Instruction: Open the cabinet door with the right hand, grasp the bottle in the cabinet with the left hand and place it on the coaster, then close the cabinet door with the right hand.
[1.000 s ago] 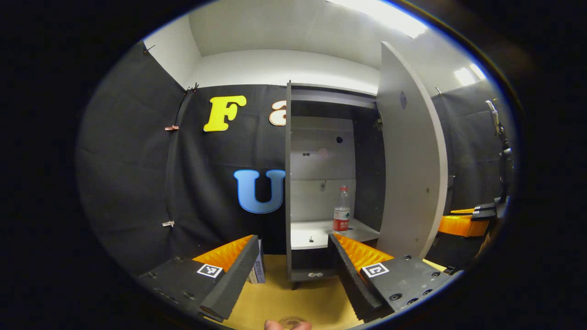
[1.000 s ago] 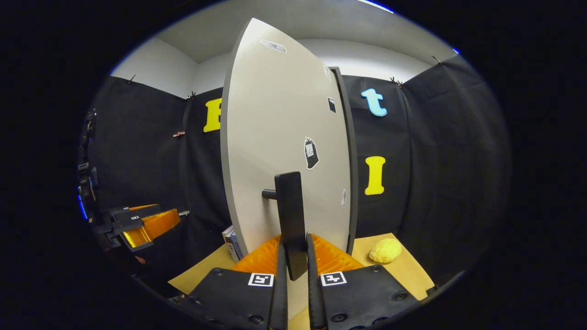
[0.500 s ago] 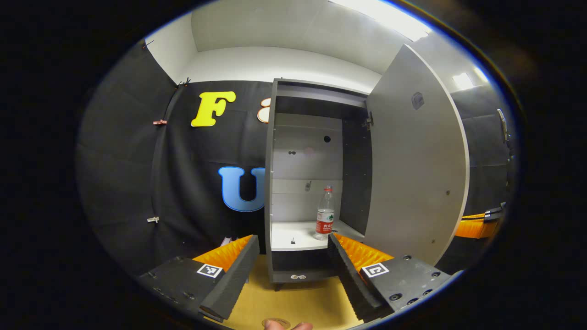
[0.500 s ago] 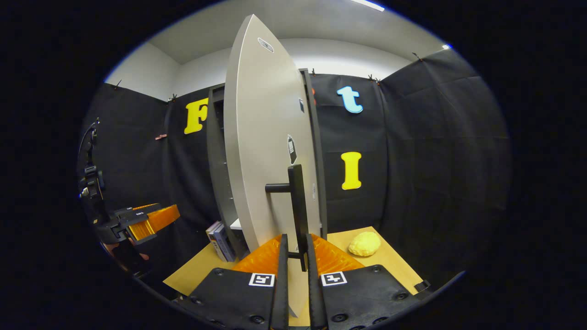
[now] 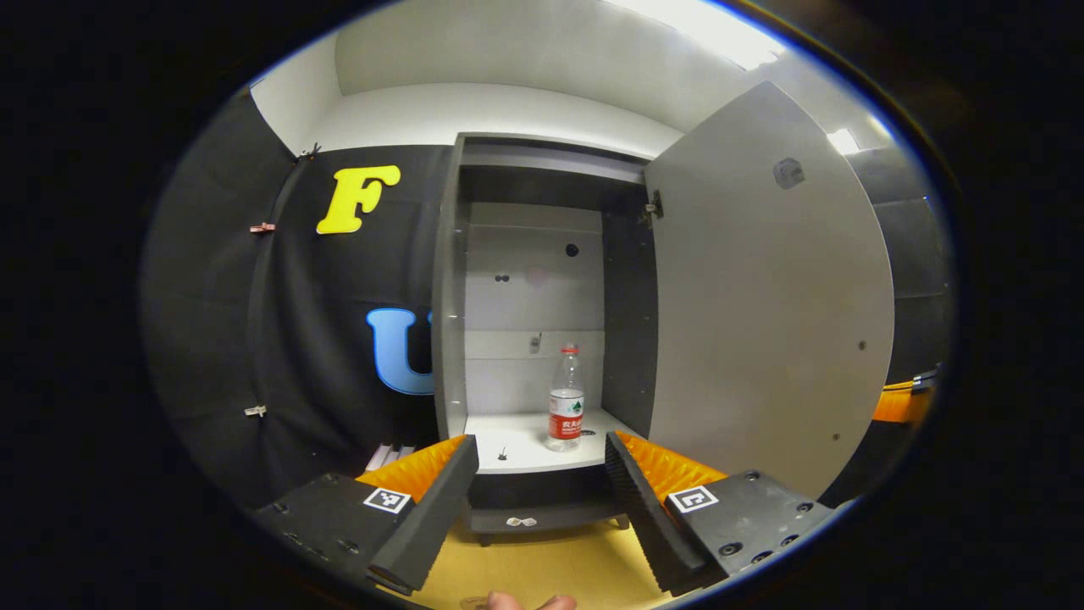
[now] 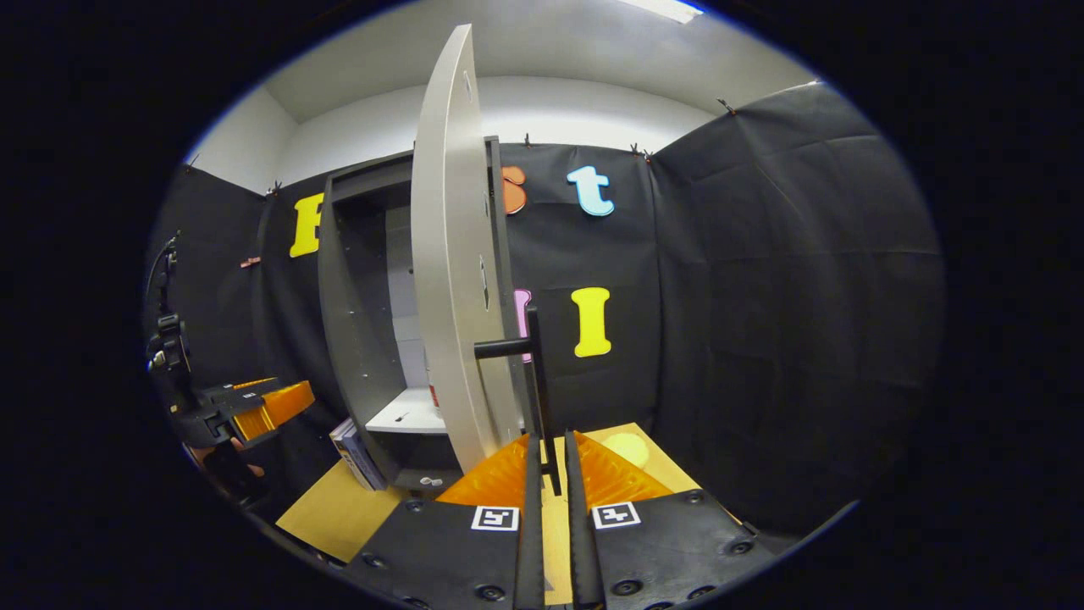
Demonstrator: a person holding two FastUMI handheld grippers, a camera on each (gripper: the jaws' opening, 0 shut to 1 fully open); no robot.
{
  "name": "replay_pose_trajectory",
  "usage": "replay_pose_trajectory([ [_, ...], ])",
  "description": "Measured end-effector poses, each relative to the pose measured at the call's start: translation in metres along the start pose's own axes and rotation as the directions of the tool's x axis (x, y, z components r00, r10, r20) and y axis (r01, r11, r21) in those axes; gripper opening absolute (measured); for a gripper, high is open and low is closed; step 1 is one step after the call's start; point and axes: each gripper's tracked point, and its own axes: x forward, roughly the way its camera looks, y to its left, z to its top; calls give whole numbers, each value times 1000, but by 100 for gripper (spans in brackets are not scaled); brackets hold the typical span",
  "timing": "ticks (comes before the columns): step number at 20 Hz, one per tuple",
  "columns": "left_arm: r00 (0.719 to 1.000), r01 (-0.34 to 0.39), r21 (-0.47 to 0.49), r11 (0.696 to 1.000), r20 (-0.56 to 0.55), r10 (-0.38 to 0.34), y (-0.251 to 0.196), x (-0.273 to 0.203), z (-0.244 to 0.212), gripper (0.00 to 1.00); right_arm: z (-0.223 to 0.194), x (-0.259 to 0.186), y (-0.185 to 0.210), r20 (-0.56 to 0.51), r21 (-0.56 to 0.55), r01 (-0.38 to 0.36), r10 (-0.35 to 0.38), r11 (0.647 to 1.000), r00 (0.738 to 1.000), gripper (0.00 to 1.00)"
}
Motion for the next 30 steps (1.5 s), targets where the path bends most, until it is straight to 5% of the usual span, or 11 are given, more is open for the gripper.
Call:
replay_pose_trajectory([
  [5,1000,28,19,999,7,-28,-31,47,0,94,1,1,0,10,-10,-33,33,999,999,17],
  [6,1000,30,26,999,4,-30,-36,58,0,92,2,1,-1,15,-19,-25,25,1000,1000,6],
  [7,1000,29,33,999,0,-29,-39,70,0,95,3,-1,-1,22,-20,-28,29,999,999,6],
  [8,1000,29,37,999,-1,-29,-42,82,0,92,4,-3,0,30,-17,-32,32,999,999,17],
  [11,1000,20,33,999,-9,-20,-49,118,-2,95,21,-14,-17,80,2,-24,23,1000,997,24],
  [13,1000,16,39,999,-18,-16,-52,140,-6,92,31,-20,-49,118,-4,48,-47,999,992,43],
  [16,999,3,44,999,-35,-1,-54,173,-15,95,26,-16,-81,128,-11,129,-126,992,984,92],
  [17,999,2,48,999,-37,-1,-57,185,-17,95,24,-12,-88,133,-22,142,-138,990,982,98],
  [22,997,-53,67,996,-49,56,-55,232,-31,94,7,1,-112,108,-122,165,-152,979,982,97],
  [30,984,-163,41,986,-68,166,-27,297,-64,92,7,39,-133,113,-73,112,-103,991,988,98],
])
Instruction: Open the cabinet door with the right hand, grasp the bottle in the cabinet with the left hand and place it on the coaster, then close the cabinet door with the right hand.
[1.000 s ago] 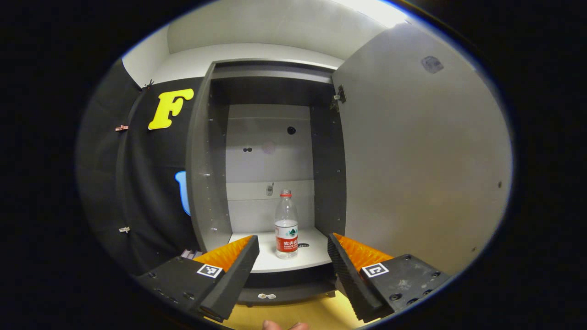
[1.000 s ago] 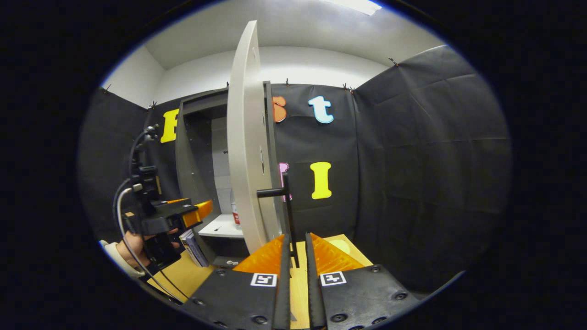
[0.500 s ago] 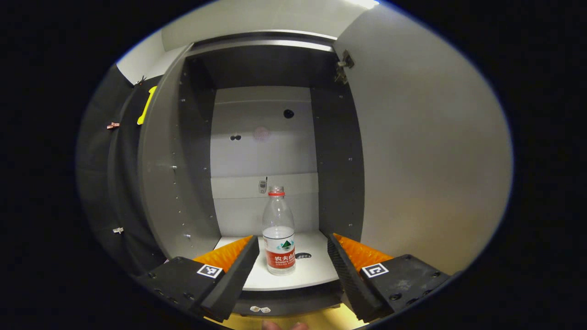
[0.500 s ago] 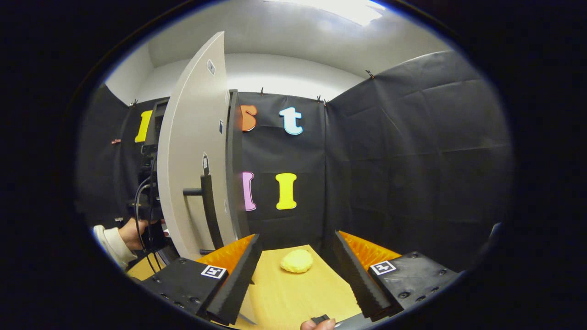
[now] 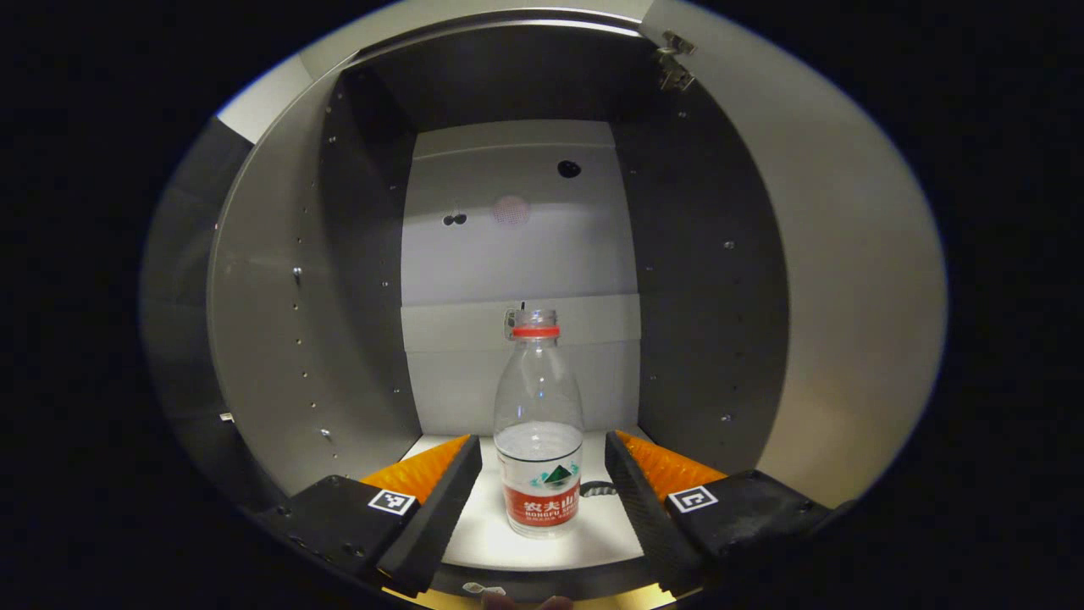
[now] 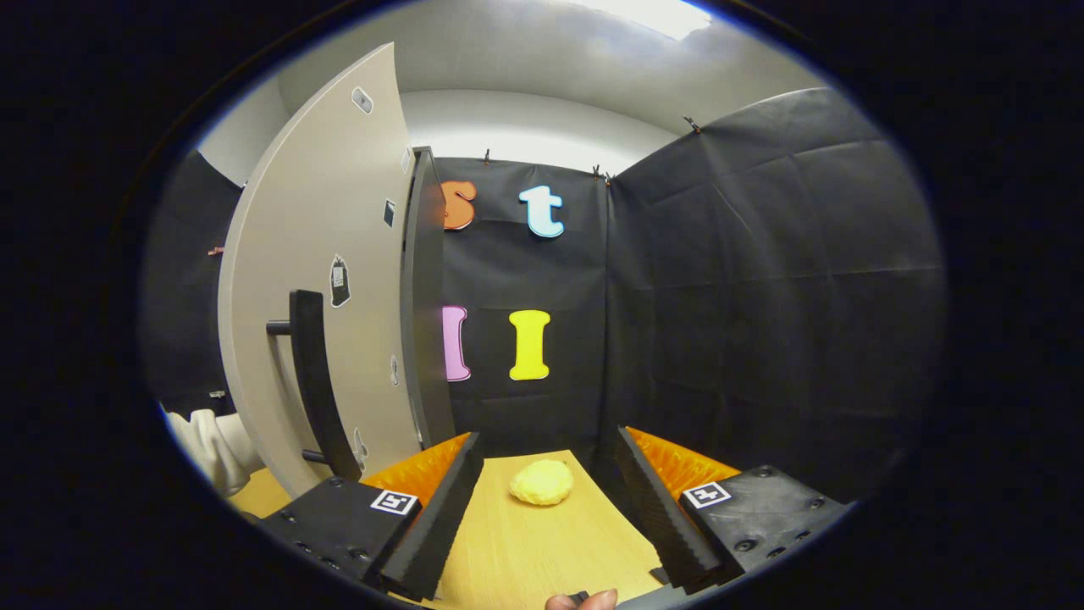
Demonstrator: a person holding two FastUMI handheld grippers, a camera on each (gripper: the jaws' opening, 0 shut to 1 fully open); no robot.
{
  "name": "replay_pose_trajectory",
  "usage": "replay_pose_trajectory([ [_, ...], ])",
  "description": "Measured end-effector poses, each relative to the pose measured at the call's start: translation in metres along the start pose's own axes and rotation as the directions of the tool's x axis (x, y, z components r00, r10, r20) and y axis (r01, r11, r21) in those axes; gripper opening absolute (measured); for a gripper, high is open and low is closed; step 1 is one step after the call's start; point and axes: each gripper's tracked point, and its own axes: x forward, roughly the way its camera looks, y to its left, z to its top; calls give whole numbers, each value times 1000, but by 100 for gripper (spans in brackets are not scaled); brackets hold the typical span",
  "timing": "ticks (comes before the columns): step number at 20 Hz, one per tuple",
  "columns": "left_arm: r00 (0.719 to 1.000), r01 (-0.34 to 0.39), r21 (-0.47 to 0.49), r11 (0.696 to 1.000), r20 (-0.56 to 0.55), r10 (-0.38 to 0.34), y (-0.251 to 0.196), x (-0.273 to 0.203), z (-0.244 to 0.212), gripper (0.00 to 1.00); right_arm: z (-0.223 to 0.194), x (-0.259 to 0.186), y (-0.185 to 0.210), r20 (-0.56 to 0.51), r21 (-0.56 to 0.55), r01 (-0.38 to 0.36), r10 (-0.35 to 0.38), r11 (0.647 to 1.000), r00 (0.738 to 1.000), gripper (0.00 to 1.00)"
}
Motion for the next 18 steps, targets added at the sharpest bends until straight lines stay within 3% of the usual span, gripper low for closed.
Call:
replay_pose_trajectory([
  [7,1000,-12,-19,1000,15,12,7,35,-9,92,-9,19,-10,-27,27,-8,9,1000,1000,98],
  [9,1000,-7,-8,1000,10,7,6,32,-9,78,-7,20,-15,-17,27,4,-3,1000,1000,98],
  [10,1000,-5,3,1000,8,5,8,30,-7,77,-5,19,-16,-11,32,9,-9,999,1000,98],
  [18,996,47,-10,999,71,-46,40,-57,29,76,4,7,-9,11,-6,54,-54,998,998,98],
])
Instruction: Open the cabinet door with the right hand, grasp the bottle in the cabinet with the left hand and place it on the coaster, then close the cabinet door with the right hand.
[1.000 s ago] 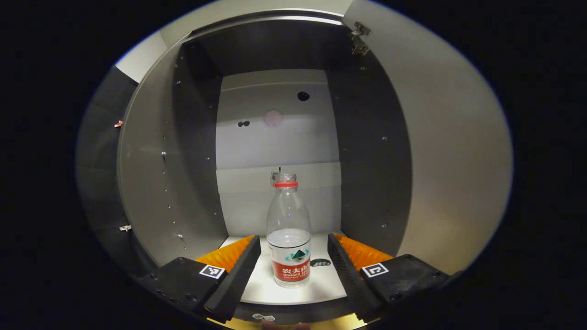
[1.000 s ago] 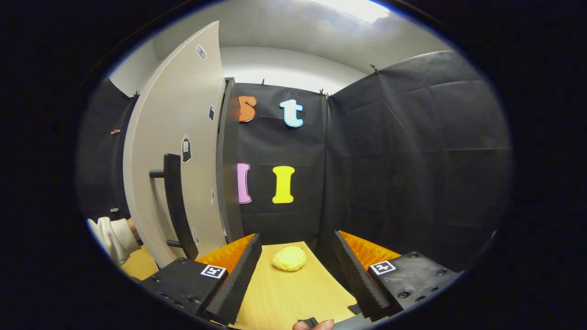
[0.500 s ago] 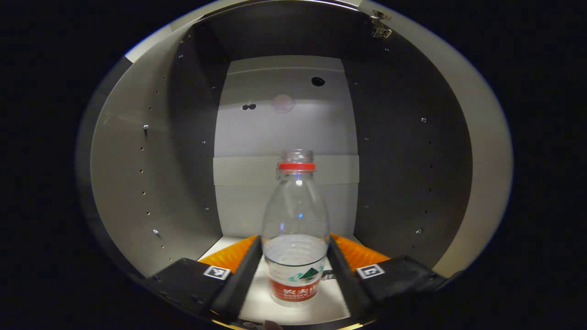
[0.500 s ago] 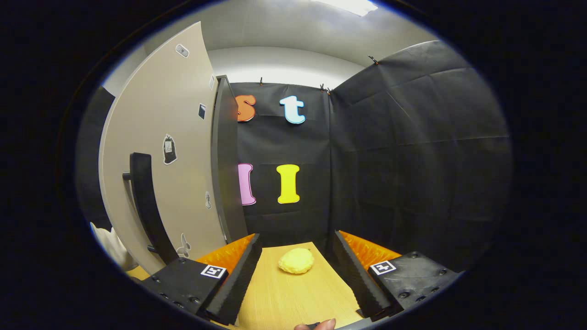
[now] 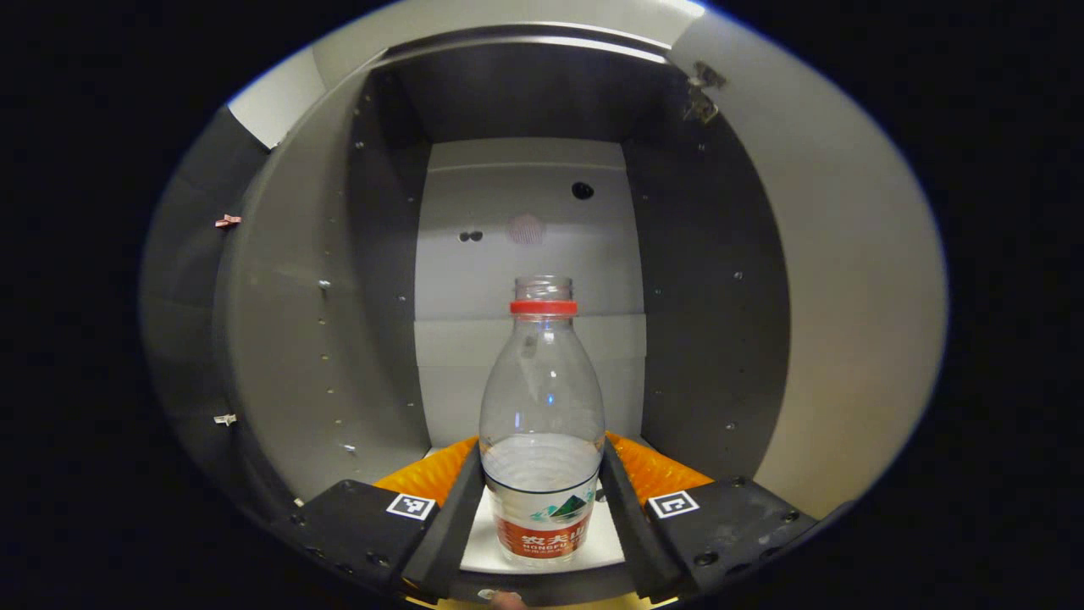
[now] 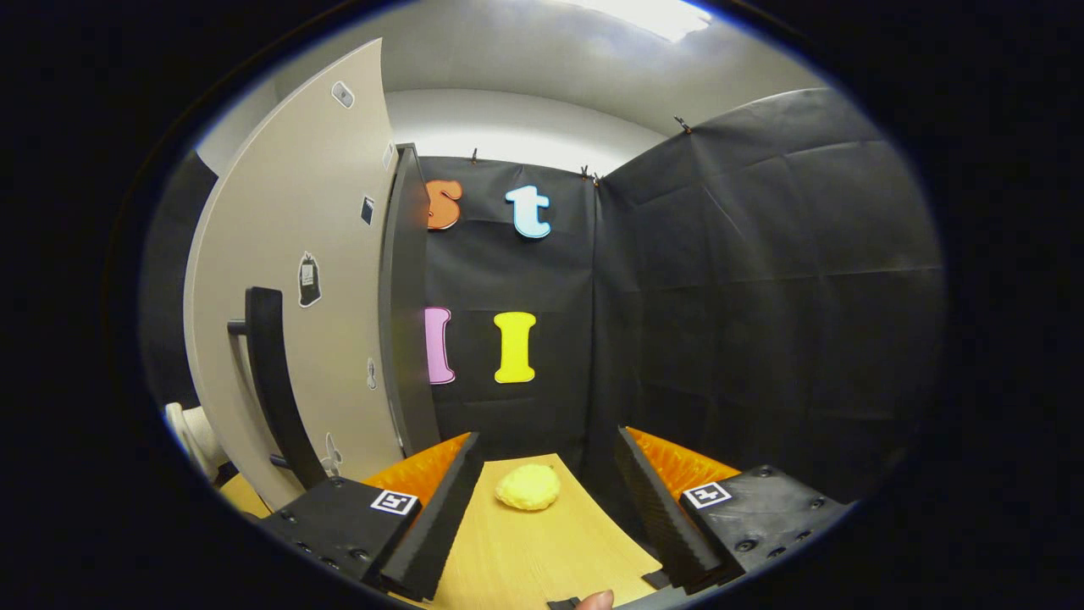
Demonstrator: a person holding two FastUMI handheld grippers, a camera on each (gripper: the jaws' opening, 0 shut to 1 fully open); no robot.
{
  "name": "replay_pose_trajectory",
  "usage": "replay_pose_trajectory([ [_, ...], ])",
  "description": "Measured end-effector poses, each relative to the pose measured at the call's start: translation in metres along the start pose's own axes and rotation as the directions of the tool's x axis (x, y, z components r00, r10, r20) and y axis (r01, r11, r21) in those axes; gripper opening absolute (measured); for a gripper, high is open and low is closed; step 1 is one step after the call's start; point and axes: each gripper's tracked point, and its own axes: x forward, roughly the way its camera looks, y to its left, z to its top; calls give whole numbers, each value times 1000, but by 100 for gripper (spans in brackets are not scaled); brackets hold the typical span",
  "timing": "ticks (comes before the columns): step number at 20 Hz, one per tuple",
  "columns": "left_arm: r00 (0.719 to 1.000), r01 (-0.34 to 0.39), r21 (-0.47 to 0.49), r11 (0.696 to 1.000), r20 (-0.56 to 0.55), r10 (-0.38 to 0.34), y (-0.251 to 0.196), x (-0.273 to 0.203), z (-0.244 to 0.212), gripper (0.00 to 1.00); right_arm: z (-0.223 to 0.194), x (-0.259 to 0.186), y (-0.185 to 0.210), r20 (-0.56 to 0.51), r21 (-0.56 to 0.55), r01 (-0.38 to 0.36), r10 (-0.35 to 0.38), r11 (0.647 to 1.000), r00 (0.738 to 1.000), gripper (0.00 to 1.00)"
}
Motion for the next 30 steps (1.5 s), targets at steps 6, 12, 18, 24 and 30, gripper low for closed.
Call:
replay_pose_trajectory([
  [6,999,23,-16,1000,40,-22,44,-82,12,76,12,-5,20,31,-15,9,-9,1000,999,98],
  [12,999,3,-15,1000,54,-2,93,-146,-12,76,13,-7,23,24,-19,48,-47,999,999,98],
  [18,998,21,-11,1000,61,-20,114,-196,-63,76,18,-19,20,30,-37,94,-93,995,995,98],
  [24,999,17,-13,1000,31,-17,119,-228,-141,77,21,-29,28,30,-43,100,-99,994,995,98],
  [30,998,62,-9,998,-3,-62,116,-255,-225,78,28,-27,33,46,-38,96,-94,995,994,98],
])
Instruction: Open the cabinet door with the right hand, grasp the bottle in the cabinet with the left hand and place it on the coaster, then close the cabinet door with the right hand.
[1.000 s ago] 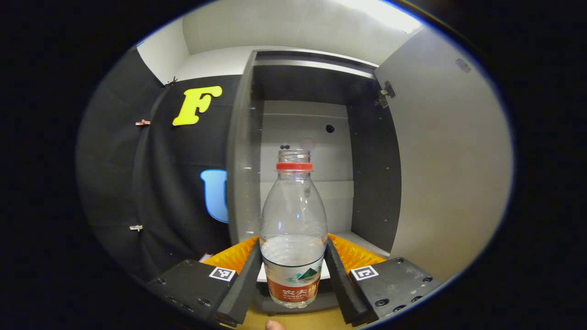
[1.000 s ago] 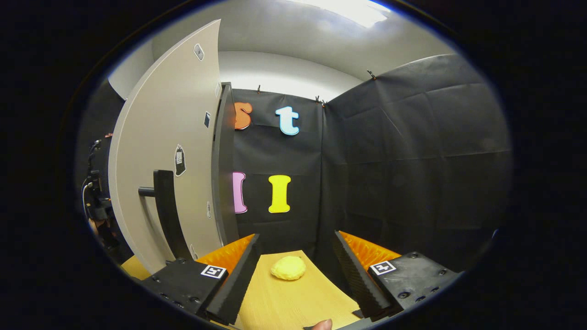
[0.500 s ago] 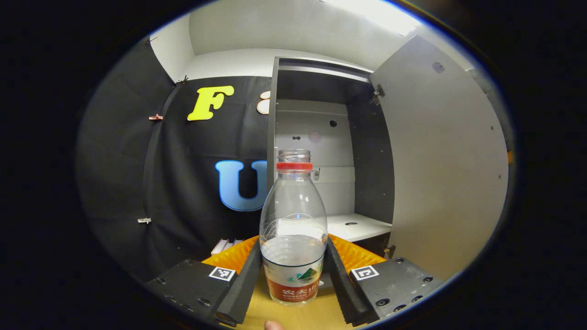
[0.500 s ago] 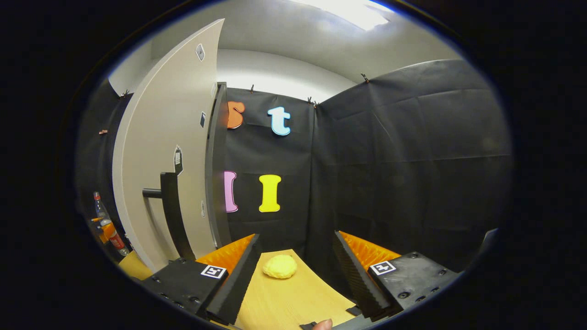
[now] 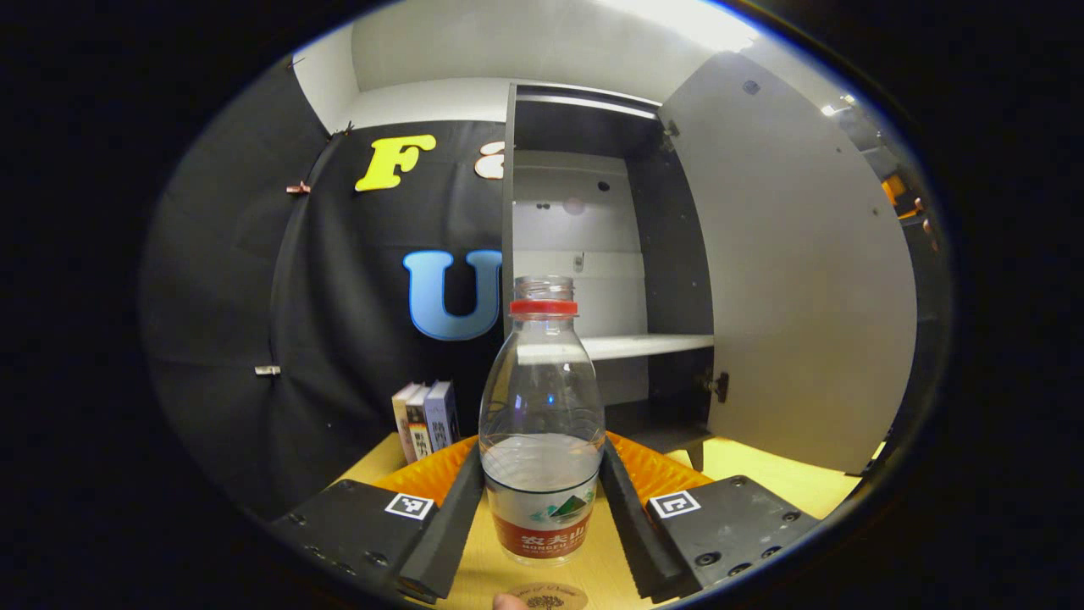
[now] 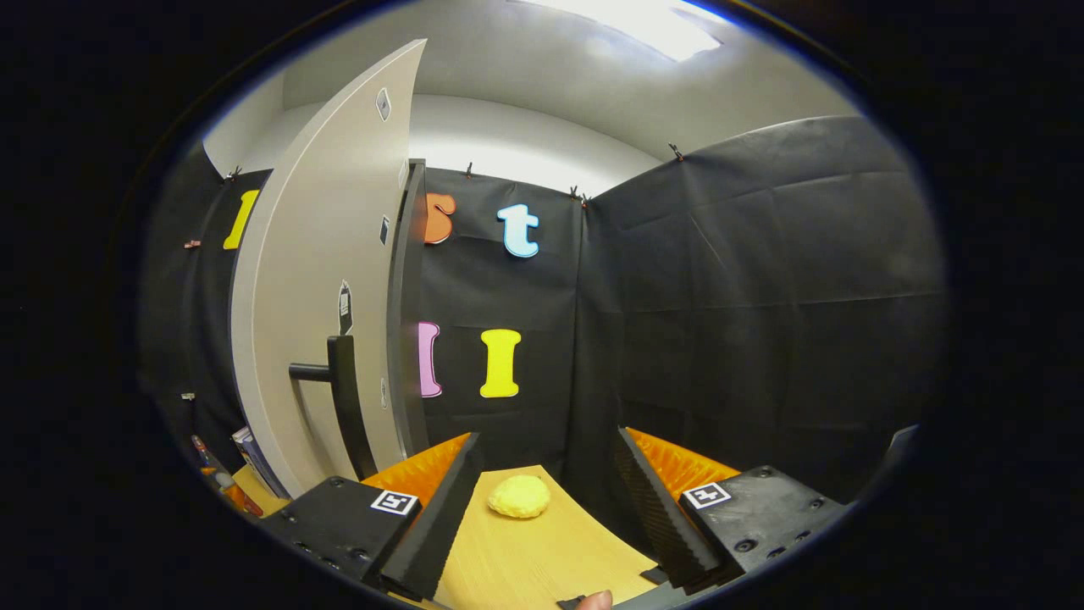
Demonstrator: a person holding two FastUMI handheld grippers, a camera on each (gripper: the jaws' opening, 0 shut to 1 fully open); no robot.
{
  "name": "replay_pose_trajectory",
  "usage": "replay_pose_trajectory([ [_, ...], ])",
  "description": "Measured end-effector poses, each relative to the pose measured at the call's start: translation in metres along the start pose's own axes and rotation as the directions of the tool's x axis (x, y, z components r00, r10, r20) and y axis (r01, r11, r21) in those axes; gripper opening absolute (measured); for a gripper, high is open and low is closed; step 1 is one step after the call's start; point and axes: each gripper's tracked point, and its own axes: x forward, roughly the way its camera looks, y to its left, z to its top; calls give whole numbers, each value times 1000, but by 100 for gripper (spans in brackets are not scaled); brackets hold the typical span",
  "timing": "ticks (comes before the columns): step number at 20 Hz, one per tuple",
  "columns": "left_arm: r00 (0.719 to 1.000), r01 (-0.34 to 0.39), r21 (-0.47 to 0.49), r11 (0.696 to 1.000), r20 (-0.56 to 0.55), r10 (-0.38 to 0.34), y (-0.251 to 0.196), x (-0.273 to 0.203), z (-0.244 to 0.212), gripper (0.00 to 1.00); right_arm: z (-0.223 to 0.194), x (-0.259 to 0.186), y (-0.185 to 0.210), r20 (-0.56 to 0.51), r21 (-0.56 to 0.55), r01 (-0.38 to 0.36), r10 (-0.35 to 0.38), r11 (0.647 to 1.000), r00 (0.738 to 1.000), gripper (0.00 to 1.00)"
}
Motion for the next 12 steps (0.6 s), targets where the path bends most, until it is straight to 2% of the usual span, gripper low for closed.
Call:
replay_pose_trajectory([
  [7,998,46,14,999,-38,-45,-8,-9,-75,78,-9,7,8,-39,-7,-15,14,1000,999,98],
  [12,997,37,-7,999,-65,-37,-3,-13,-114,78,-9,6,14,-46,-48,-17,15,999,999,98],
])
